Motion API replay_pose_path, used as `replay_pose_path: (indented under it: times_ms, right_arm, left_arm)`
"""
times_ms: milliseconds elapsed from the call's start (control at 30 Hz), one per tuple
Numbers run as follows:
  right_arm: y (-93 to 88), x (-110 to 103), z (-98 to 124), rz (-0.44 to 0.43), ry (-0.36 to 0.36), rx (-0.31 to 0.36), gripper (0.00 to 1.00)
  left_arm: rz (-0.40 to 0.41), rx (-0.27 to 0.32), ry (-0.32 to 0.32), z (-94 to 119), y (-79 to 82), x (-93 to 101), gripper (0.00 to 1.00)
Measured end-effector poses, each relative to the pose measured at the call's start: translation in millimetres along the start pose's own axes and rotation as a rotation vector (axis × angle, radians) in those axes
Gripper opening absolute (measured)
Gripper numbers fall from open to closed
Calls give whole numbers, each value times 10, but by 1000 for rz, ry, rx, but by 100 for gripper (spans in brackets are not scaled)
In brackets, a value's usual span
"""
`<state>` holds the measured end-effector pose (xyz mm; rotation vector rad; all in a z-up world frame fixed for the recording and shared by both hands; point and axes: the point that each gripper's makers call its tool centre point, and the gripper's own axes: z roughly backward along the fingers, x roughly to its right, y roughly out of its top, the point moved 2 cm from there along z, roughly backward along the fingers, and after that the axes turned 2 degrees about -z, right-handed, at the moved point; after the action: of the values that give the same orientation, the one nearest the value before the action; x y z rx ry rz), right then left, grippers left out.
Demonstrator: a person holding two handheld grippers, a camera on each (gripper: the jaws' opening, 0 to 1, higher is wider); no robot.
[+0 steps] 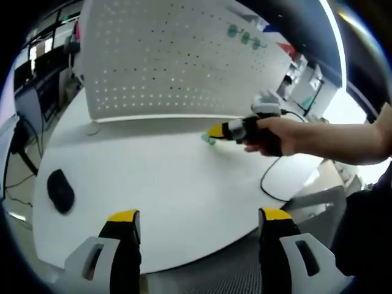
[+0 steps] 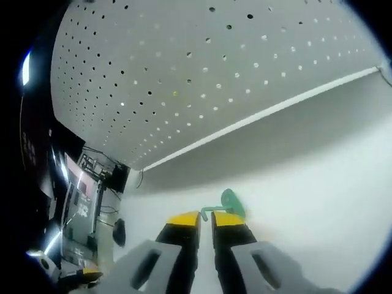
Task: Insert the hook assembly into the mounting plate slot until the hook locks in place.
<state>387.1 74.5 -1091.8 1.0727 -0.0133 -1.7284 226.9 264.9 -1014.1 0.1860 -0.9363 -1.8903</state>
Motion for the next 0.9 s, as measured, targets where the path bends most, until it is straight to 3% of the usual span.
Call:
replay_pose_path:
  times_ms: [467, 733, 900]
  right_arm:
    - [-86, -103, 107, 61, 12, 5, 0]
    - [-15, -224, 188, 139, 40, 21, 0]
    - [89, -327, 275, 154, 78, 35, 0]
  left_arm:
    - [-7, -7, -12, -38, -5, 31, 79]
    - [-12, -6, -12, -33, 2, 31, 79]
    - [-19, 11, -5, -23, 91, -14, 80]
